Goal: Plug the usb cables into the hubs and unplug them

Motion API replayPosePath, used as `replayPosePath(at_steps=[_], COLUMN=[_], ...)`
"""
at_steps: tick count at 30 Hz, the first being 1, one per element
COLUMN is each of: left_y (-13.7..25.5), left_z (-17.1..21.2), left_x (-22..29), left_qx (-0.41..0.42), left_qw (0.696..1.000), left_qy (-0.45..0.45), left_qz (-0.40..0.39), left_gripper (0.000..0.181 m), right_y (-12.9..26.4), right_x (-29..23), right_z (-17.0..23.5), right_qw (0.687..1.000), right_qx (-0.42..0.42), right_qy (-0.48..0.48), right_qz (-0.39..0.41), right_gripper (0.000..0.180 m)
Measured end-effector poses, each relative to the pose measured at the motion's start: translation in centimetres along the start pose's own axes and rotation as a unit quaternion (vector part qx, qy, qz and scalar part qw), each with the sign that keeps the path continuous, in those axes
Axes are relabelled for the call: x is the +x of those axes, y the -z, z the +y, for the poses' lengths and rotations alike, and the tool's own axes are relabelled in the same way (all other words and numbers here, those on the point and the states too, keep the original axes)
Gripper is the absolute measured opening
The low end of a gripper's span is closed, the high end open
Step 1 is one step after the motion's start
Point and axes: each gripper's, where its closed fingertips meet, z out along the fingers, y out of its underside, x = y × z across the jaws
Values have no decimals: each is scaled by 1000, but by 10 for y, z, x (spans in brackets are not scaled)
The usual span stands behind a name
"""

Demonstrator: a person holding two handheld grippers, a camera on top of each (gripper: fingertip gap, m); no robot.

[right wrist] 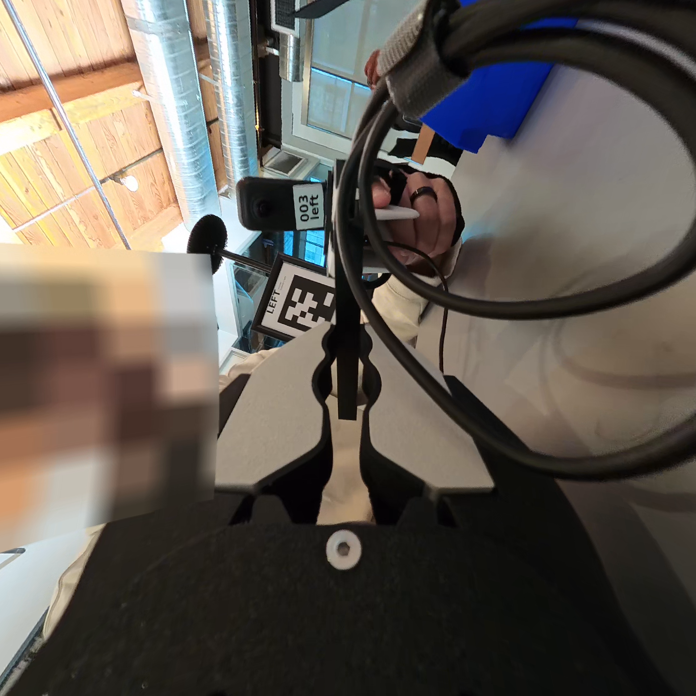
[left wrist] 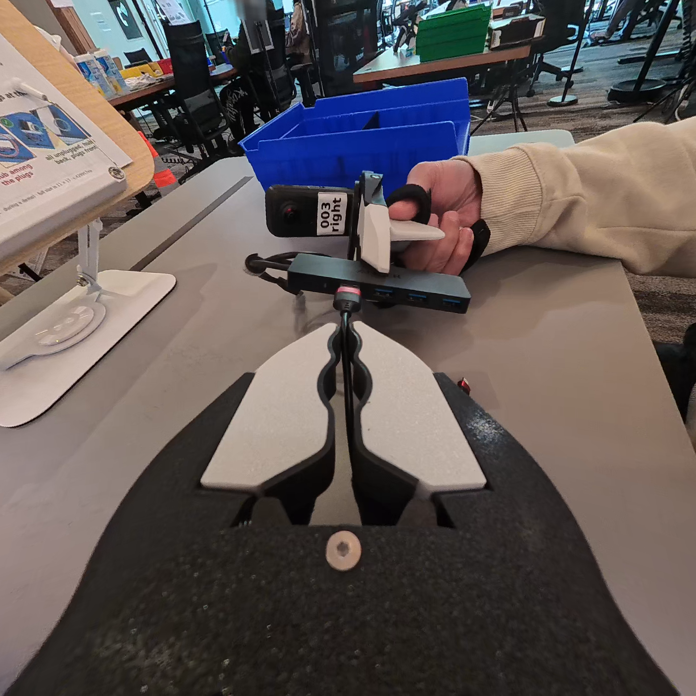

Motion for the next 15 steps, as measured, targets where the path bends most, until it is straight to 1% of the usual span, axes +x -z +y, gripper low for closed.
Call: replayPosePath(at_steps=[1,7,15], left_y=[0,-1,0], left_z=[1,4,2], left_x=[0,0,4], left_qx=[-1,-12,-11], left_qw=[1000,1000,1000], left_qy=[1,0,-8], left_qz=[1,0,8], left_gripper=[3,3,3], right_y=[0,0,2], right_x=[0,-2,-4], right_z=[1,1,-7], right_qw=[1000,1000,999], right_qx=[-2,-4,18], right_qy=[2,13,32], right_qz=[1,4,4], right_gripper=[10,10,11])
